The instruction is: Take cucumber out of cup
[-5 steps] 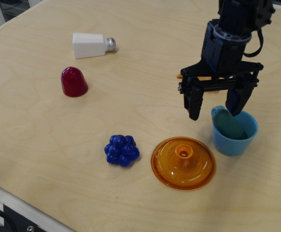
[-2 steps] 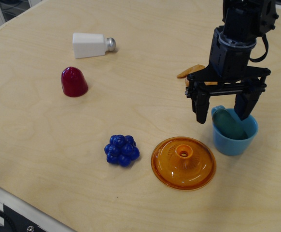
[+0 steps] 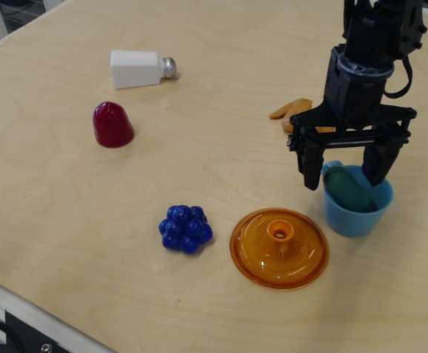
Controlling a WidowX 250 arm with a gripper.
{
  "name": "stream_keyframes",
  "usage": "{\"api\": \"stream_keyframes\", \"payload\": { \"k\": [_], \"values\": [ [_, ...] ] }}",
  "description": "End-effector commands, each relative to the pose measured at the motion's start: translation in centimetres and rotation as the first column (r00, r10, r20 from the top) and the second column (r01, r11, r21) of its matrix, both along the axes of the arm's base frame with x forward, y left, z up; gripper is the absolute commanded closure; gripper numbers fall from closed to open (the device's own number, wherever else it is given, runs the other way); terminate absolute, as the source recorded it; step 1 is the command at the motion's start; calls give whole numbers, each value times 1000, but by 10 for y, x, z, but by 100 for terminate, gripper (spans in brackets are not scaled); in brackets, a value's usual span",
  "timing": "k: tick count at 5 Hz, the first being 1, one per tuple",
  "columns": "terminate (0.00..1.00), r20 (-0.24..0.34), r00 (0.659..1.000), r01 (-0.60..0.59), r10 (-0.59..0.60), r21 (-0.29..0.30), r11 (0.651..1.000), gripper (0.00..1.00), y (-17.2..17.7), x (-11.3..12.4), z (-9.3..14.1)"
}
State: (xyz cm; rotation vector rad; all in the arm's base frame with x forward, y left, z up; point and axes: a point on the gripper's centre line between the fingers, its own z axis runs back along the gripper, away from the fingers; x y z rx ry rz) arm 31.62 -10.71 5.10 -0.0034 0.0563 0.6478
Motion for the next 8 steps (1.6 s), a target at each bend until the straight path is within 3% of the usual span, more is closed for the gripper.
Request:
{"api": "stream_keyframes", "payload": {
  "k": [1,4,6,7,8],
  "values": [
    [0,66,998,0,1,-24,1000,100,-8,11,18],
    [0,124,992,4,3,-60,998,100,-8,12,44],
    [0,189,981,-41,47,-34,999,100,0,11,74],
    [0,228,969,-95,95,-8,995,100,14,15,90],
    [0,250,956,-154,156,-28,988,100,40,16,100]
  ]
}}
